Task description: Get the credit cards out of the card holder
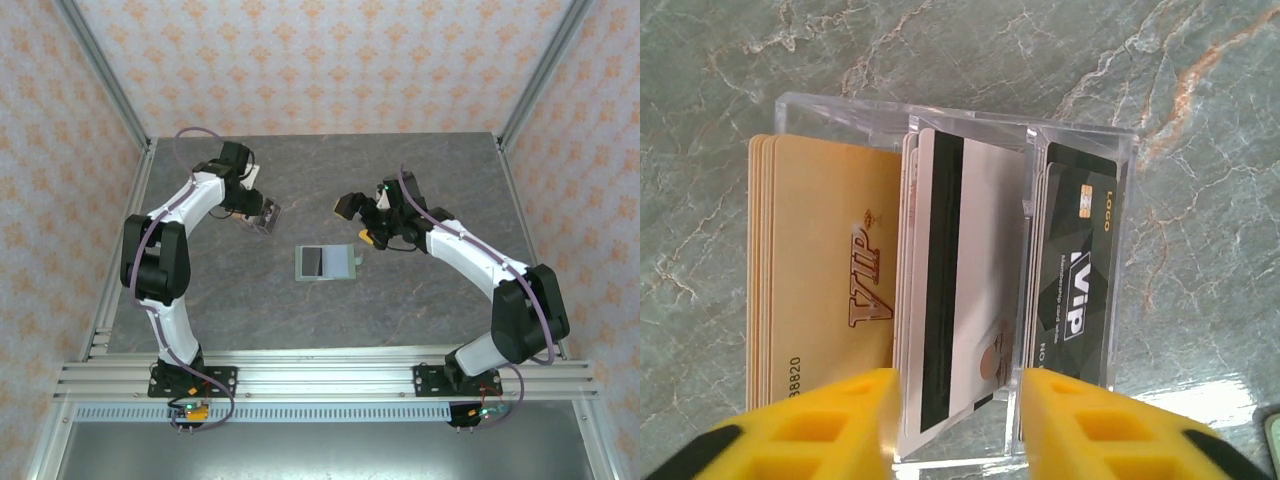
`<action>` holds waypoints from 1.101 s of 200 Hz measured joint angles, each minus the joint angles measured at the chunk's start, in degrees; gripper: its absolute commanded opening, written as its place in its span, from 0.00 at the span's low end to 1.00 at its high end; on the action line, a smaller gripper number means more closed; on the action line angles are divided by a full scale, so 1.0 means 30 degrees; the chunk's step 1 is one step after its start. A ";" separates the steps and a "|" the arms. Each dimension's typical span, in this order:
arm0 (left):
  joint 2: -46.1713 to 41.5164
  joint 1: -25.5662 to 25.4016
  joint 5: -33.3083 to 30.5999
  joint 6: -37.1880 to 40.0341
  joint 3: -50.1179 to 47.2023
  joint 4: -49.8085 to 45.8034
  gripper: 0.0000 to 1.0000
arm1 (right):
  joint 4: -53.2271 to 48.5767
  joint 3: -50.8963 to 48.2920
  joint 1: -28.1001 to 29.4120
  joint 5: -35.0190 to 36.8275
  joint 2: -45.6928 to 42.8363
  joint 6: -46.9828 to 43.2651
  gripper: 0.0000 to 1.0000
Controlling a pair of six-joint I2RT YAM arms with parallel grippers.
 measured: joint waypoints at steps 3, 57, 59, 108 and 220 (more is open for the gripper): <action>-0.0007 0.0000 0.0036 -0.0073 0.0015 0.0000 0.44 | -0.0007 0.0000 0.0000 0.0007 0.0000 0.0000 1.00; -0.2142 0.0000 0.0561 -0.2098 0.0022 -0.0066 0.53 | -0.0816 0.0262 0.0087 0.0124 0.0262 -0.1078 0.93; -0.2302 0.0000 0.0568 -0.2222 0.0022 -0.0066 0.53 | -0.0940 0.0299 0.0124 0.0197 0.0306 -0.1231 0.92; -0.6003 0.0000 0.0525 -0.4911 -0.1639 -0.0131 0.78 | -0.3599 0.1610 0.2346 0.2601 0.1508 -0.2958 0.83; -0.9996 0.0000 0.1297 -0.8109 -0.6921 -0.0015 1.00 | -0.6164 0.5100 0.5625 0.6390 0.7737 -0.3155 0.42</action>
